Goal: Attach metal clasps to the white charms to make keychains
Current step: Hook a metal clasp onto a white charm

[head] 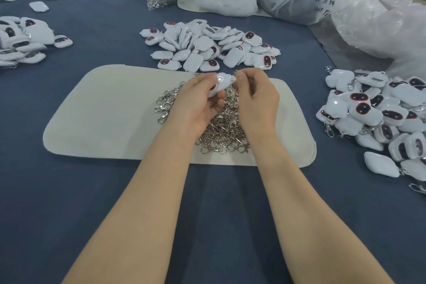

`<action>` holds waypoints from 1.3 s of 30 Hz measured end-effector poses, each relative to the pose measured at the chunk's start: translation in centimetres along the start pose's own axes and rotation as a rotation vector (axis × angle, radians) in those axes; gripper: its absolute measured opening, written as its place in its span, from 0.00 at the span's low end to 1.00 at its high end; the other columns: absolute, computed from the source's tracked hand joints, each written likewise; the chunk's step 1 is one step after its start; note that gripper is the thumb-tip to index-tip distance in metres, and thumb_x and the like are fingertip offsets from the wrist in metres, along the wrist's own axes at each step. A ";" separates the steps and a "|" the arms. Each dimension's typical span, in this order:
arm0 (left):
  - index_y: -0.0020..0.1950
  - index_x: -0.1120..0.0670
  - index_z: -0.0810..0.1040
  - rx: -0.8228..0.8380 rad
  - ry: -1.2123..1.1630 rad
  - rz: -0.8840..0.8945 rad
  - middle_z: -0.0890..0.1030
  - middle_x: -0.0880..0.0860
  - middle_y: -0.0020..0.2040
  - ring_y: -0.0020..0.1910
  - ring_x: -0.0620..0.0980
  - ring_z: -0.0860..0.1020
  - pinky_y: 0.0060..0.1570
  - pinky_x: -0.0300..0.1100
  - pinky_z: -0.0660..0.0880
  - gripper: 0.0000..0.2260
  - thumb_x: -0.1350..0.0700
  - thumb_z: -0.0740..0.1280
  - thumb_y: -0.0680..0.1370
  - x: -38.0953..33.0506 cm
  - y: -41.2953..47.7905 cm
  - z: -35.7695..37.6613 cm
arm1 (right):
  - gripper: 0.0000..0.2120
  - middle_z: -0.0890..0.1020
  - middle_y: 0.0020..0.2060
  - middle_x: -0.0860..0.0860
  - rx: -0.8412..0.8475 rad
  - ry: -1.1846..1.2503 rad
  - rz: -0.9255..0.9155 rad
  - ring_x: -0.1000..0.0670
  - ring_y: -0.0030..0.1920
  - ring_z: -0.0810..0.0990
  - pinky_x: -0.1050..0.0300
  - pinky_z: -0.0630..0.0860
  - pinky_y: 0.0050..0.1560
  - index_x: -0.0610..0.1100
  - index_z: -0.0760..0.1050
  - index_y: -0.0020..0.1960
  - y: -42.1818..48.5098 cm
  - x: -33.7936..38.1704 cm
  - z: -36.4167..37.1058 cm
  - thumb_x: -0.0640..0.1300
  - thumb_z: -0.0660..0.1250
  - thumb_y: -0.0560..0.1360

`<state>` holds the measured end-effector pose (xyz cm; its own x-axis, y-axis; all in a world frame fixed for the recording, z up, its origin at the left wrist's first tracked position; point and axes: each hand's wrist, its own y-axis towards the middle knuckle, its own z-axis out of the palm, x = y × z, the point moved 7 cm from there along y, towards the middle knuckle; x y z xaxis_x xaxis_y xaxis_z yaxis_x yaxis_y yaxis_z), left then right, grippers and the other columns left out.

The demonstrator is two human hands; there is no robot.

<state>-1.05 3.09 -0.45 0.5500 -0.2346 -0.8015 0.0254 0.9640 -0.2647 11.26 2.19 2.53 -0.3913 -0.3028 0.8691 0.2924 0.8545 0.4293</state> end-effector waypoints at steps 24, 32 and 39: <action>0.46 0.55 0.81 -0.106 0.996 0.558 0.80 0.55 0.48 0.42 0.46 0.77 0.45 0.37 0.71 0.06 0.54 0.65 0.78 -2.0 -0.5 0.7 | 0.07 0.82 0.39 0.51 0.163 0.007 0.059 0.50 0.43 0.80 0.58 0.75 0.45 0.51 0.71 0.45 0.1 -0.4 1.2 0.40 0.62 0.78; 0.46 0.54 0.76 -0.166 1.017 0.587 0.77 0.55 0.53 0.39 0.40 0.72 0.38 0.24 0.64 0.04 0.57 0.62 0.79 -2.1 -0.4 0.4 | 0.06 0.79 0.39 0.59 0.217 -0.059 0.059 0.62 0.42 0.77 0.73 0.69 0.42 0.52 0.72 0.44 0.1 -0.7 1.8 0.43 0.63 0.78; 0.51 0.59 0.74 -0.189 1.139 0.656 0.71 0.56 0.60 0.44 0.45 0.68 0.43 0.34 0.63 0.05 0.59 0.59 0.81 -2.2 -0.9 0.7 | 0.06 0.79 0.46 0.58 0.262 -0.072 0.016 0.59 0.49 0.76 0.65 0.72 0.53 0.47 0.74 0.51 -0.1 -0.6 2.4 0.39 0.63 0.77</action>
<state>-1.68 2.84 1.98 -0.5890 0.2018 -0.7825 -0.1411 0.9277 0.3455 9.41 3.29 1.41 -0.4521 -0.2660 0.8513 0.0666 0.9417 0.3297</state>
